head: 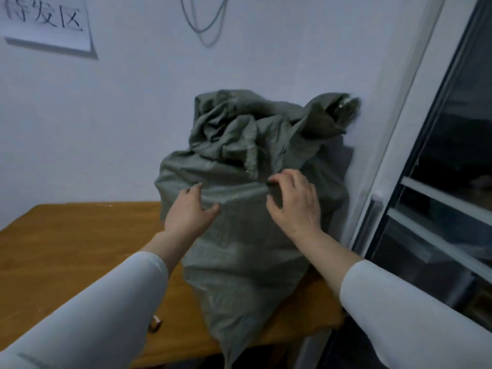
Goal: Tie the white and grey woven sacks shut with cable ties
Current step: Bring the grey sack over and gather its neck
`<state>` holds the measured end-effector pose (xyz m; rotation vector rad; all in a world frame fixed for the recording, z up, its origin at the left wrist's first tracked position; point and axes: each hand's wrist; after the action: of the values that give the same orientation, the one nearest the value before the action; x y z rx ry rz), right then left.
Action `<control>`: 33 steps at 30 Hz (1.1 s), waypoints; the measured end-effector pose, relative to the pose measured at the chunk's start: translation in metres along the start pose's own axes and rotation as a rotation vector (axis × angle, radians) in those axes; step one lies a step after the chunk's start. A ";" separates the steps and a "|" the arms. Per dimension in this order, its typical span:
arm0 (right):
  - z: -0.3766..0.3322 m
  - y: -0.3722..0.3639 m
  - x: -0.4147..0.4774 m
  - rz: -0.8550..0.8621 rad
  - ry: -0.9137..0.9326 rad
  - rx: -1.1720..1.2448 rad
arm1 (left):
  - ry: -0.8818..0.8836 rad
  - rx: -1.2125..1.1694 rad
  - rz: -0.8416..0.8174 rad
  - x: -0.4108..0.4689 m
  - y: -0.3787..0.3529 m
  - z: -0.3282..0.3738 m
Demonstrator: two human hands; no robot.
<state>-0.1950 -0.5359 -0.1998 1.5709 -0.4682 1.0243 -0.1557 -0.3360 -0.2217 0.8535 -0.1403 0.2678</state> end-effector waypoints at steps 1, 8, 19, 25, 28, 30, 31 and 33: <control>0.013 0.006 0.006 0.035 0.001 -0.024 | -0.010 -0.008 0.019 0.000 -0.001 0.017; 0.071 0.021 0.033 -0.343 0.075 -0.050 | -0.050 0.059 0.027 0.019 0.000 0.086; 0.112 -0.020 0.107 -0.301 -0.021 0.025 | -0.128 0.191 0.261 0.108 0.009 0.145; 0.142 -0.052 0.166 -0.247 -0.058 0.002 | -0.037 0.130 -0.012 0.174 0.006 0.167; 0.158 -0.068 0.182 -0.227 -0.126 0.056 | -0.069 0.115 -0.208 0.201 -0.002 0.176; 0.171 -0.076 0.190 -0.288 -0.171 0.019 | -0.116 0.168 -0.241 0.211 -0.012 0.182; 0.178 -0.077 0.195 -0.331 -0.202 0.045 | -0.133 0.206 -0.206 0.213 -0.016 0.186; 0.191 -0.079 0.204 -0.393 -0.261 0.173 | -0.159 0.259 -0.107 0.216 -0.019 0.192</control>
<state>0.0432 -0.6461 -0.0759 1.8717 -0.2346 0.5734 0.0533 -0.4554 -0.0617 1.1361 -0.2111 0.1183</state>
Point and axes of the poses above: each hand's wrist, its own x-axis towards the middle knuckle, its own y-axis out of the back of the hand, z = x × y, and after that the axes turned 11 degrees about y, right-handed
